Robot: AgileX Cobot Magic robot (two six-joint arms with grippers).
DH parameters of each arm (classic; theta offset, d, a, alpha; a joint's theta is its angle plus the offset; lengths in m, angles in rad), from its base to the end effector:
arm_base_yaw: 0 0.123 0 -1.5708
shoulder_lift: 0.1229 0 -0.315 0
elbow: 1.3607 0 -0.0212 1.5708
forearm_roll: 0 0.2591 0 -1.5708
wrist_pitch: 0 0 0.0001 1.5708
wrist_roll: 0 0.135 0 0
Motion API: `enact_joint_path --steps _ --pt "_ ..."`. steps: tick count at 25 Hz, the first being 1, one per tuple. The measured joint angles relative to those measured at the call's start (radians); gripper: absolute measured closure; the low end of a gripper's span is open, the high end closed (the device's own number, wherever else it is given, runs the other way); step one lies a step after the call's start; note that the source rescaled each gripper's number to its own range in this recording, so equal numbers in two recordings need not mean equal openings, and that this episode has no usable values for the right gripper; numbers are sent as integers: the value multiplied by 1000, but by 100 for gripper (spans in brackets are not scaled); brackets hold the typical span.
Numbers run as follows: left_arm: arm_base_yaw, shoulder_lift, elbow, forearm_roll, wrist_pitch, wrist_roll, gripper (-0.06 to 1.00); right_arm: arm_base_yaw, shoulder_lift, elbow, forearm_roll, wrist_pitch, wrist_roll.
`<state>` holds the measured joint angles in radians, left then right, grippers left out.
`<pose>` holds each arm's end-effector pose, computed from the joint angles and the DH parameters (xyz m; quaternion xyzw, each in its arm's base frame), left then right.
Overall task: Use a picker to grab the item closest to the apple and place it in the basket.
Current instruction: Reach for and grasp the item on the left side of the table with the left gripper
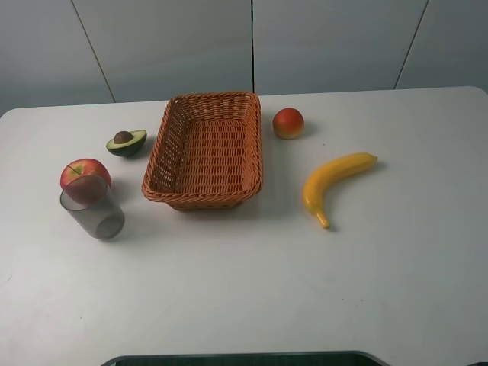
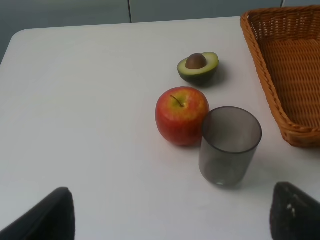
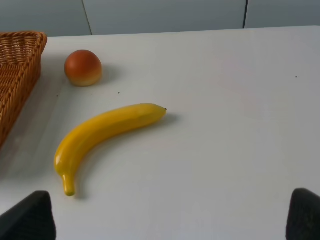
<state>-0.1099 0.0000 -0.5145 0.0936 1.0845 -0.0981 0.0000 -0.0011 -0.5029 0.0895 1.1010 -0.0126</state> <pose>0.0094 0.0102 0.2634 0.0023 0.8547 -0.0072 0.5190 0.0082 0.0108 0.2577 -0.0081 0.8617 0.0415 0.5057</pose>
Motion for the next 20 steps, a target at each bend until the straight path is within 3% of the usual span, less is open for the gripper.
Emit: enact_joint_path --steps 11,16,20 --pt "0 28 -35 -39 -4 8 -6 0 0 0 0 0 0" --pt "0 220 -96 -94 2 151 -6 0 0 0 0 0 0" --pt "0 406 -131 -186 -2 271 -6 0 0 0 0 0 0"
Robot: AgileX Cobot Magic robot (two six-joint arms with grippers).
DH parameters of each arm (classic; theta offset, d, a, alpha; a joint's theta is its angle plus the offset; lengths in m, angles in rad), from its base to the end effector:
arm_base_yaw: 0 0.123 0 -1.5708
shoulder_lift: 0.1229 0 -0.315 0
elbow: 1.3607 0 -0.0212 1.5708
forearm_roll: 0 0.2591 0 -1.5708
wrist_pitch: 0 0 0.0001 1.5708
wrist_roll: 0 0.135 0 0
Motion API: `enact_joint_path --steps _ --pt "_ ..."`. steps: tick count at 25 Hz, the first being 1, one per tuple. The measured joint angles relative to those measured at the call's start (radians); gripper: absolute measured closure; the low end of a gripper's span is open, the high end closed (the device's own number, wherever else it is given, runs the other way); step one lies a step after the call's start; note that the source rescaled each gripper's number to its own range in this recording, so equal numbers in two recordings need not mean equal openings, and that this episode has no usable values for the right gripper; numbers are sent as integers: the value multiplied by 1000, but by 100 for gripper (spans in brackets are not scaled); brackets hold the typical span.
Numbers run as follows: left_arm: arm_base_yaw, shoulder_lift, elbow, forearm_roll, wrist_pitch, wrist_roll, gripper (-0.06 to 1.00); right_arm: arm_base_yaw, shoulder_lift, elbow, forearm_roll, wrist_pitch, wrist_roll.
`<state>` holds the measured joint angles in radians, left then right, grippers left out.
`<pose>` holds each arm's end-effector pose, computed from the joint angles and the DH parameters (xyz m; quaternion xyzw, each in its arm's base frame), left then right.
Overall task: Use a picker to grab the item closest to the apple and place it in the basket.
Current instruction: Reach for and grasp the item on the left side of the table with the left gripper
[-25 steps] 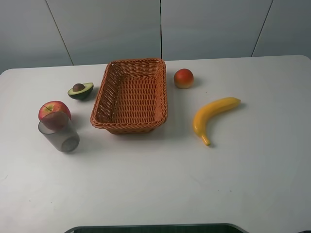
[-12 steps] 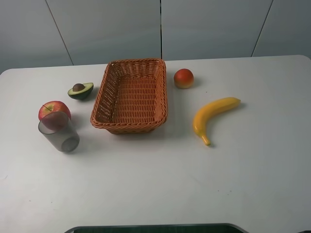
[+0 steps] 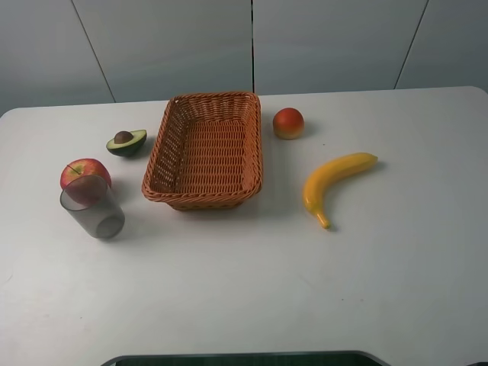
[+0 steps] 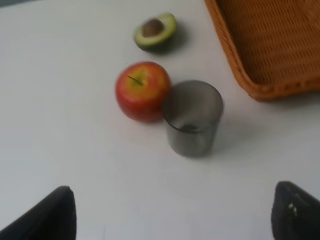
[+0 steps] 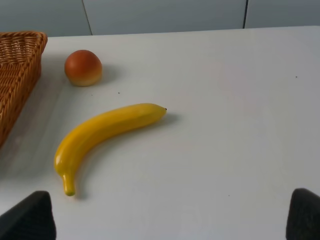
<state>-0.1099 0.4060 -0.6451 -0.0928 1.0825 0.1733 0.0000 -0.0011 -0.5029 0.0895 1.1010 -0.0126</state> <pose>0.0630 -0.0181 0.2929 0.1257 0.9086 -0.0337 0.3970 0.0082 0.0108 0.2577 -0.0081 0.8617 0.0415 0.5057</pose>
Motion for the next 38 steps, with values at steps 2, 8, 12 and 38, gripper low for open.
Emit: enact_joint_path --steps 2,8,12,38 --pt "0 98 -12 -37 -3 57 -6 0 0 0 0 0 0" --pt "0 356 -27 -125 -60 171 -6 0 0 0 0 0 0" --pt "-10 497 -27 -141 -112 181 -6 0 0 0 0 0 0" --pt "-295 1024 -187 101 -279 192 -6 0 0 0 0 0 0"
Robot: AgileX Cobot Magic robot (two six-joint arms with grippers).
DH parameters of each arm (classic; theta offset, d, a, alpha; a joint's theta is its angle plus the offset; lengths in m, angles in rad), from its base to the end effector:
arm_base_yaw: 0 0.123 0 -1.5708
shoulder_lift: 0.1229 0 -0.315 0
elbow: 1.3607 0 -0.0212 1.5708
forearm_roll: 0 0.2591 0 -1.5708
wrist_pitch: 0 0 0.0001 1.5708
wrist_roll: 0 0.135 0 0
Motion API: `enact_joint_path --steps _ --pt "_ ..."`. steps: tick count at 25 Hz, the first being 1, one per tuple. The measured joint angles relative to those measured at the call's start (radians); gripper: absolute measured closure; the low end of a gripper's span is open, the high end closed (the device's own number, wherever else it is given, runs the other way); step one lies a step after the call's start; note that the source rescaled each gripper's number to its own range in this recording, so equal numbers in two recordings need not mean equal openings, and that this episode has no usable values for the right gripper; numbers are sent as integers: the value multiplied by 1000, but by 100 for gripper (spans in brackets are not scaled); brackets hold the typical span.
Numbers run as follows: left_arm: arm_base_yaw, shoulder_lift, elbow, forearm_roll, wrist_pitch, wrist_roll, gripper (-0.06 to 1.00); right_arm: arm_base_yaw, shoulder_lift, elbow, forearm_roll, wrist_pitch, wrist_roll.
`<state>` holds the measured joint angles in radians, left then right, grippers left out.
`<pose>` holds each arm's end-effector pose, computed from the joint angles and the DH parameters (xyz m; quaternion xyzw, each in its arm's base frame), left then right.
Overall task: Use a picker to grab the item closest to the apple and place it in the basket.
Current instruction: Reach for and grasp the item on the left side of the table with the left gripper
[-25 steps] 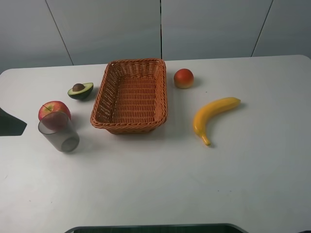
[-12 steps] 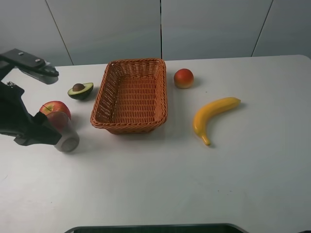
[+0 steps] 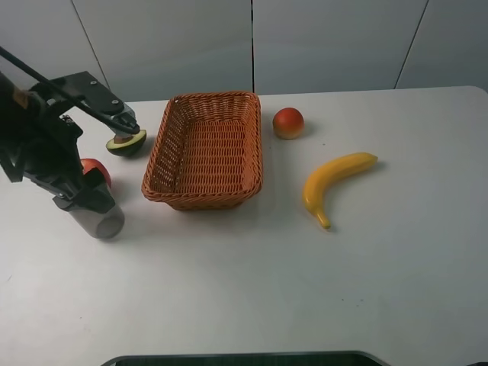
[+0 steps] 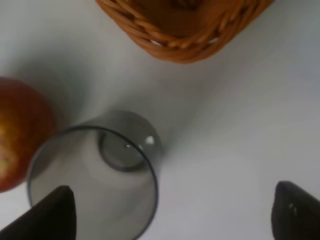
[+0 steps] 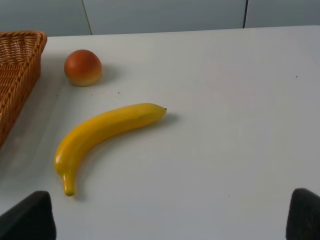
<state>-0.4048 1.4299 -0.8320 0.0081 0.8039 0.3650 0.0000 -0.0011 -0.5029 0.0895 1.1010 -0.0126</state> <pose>0.2438 -0.1036 0.1992 0.3746 0.9183 0.0007 0.1278 0.0082 0.0108 0.2577 -0.0081 0.8617 0.0415 0.5057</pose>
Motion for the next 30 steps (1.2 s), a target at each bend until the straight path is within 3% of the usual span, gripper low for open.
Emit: enact_joint_path --steps 13,24,30 --pt "-2 137 -1 19 -19 32 -6 0 0 0 0 0 0" --pt "-2 172 3 14 -111 32 -6 0 0 0 0 0 0" --pt "-2 174 76 11 -216 32 -6 0 0 0 0 0 0"
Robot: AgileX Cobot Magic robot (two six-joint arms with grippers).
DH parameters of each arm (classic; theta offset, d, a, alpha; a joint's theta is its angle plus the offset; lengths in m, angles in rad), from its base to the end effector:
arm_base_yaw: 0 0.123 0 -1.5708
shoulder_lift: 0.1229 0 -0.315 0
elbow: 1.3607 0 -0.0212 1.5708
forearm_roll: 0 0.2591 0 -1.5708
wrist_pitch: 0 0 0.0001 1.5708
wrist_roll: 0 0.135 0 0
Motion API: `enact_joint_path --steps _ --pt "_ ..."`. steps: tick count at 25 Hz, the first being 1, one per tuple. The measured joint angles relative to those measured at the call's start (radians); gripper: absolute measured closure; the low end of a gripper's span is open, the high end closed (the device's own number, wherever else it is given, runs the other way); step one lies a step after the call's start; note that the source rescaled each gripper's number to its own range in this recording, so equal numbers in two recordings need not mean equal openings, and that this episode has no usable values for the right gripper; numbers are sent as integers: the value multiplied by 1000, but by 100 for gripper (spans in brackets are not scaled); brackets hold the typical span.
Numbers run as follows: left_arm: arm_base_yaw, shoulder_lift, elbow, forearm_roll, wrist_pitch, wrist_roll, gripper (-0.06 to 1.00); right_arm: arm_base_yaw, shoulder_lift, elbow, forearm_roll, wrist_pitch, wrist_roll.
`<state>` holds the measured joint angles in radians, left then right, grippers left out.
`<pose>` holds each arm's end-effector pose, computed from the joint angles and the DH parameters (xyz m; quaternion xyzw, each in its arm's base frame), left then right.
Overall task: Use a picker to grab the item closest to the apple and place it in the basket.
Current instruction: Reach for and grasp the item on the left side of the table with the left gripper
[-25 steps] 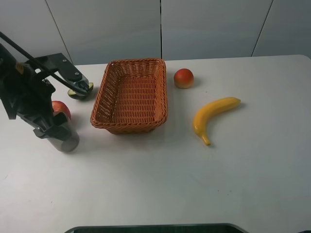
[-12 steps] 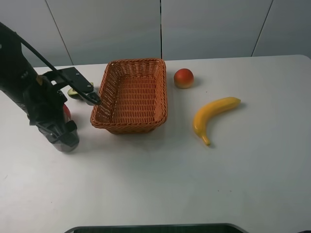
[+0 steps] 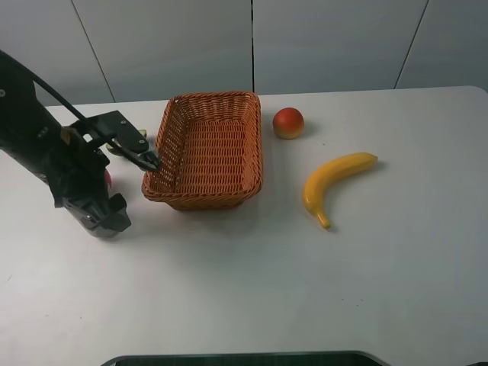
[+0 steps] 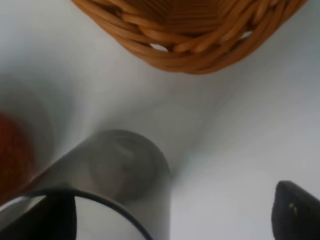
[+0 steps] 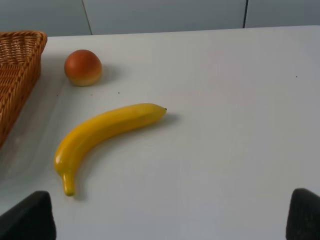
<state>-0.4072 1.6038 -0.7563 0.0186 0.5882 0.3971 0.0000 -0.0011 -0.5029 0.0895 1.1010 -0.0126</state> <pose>0.2585 -0.1100 0.1393 0.3955 0.9117 0.0054 0.1109 0.0082 0.0108 0.2577 -0.0081 0.8617 0.0415 0.5057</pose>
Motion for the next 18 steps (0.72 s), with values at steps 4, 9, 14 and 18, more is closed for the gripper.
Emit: enact_joint_path --steps 4,9,14,18 --pt "0 0 12 0 -40 0 -6 0 0 0 0 0 0" --pt "0 0 12 0 -48 0 -6 0 0 0 0 0 0" --pt "0 0 12 0 -37 0 -6 0 0 0 0 0 0" --pt "0 0 12 0 -37 0 -6 0 0 0 0 0 0"
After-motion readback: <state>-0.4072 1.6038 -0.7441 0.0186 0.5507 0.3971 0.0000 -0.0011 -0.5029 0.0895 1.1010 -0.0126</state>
